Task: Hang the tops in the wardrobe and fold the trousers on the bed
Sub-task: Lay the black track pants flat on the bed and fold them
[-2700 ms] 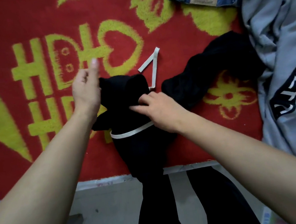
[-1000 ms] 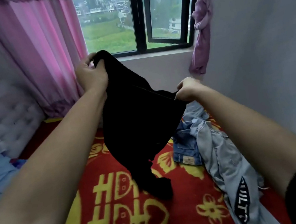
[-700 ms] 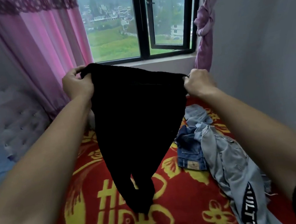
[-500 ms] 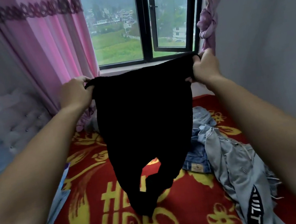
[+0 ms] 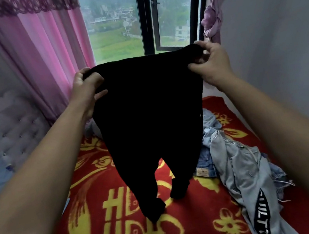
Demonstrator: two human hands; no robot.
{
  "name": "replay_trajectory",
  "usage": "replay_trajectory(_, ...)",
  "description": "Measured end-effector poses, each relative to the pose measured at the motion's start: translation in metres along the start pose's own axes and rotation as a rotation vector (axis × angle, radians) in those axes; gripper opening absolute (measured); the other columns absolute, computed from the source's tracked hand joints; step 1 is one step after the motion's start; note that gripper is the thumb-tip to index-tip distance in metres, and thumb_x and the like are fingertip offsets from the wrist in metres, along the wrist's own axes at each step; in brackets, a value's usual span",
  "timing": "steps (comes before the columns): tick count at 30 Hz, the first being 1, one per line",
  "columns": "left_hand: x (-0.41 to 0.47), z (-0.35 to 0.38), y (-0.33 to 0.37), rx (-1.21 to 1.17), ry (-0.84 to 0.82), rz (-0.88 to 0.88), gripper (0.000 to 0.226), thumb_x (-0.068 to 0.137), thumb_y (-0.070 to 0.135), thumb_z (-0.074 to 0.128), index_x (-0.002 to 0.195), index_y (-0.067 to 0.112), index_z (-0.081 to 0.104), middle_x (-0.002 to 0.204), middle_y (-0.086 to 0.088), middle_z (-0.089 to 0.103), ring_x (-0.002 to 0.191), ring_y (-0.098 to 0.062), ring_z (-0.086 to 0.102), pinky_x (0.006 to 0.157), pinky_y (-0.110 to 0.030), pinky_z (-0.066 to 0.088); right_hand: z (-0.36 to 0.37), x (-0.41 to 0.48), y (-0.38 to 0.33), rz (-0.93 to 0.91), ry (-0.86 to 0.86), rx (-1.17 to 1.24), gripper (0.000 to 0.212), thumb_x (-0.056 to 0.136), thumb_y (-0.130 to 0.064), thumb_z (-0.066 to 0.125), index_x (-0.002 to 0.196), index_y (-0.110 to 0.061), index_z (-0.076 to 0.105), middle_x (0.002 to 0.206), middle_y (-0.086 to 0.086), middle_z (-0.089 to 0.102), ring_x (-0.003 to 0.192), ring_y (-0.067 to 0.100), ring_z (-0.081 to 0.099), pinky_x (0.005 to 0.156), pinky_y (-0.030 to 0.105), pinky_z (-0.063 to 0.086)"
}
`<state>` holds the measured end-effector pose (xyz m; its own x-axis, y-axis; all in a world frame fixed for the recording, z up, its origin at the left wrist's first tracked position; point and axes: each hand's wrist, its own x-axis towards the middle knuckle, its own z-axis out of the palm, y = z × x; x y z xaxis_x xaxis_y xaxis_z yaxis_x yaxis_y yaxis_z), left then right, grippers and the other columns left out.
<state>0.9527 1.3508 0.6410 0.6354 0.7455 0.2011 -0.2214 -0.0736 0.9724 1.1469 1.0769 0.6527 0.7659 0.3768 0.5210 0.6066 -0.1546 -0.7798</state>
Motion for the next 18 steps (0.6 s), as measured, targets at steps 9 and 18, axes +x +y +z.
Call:
replay_trajectory(9,-0.001,-0.003,-0.022,0.872,0.106,0.272,0.034,0.078,0.060,0.071,0.085,0.026,0.071,0.063,0.003,0.067,0.064,-0.018,0.064,0.061,-0.033,0.049,-0.012,-0.004,0.037,-0.065,0.030,-0.569,0.036,0.098,-0.040,0.057,0.117,-0.011,0.053,0.110,0.017,0.065,0.101,0.039,0.061,0.081,0.042,0.047)
replay_trajectory(18,-0.054,0.019,-0.112,1.422,-0.031,-0.167,0.041,0.085,0.058,0.066,0.116,0.032,0.069,0.125,-0.010,0.053,0.113,-0.034,0.059,0.093,-0.038,0.047,-0.006,-0.046,0.119,0.042,-0.480,-0.508,0.040,0.085,-0.022,0.067,0.123,-0.015,0.056,0.119,0.011,0.064,0.113,0.031,0.059,0.092,0.031,0.043)
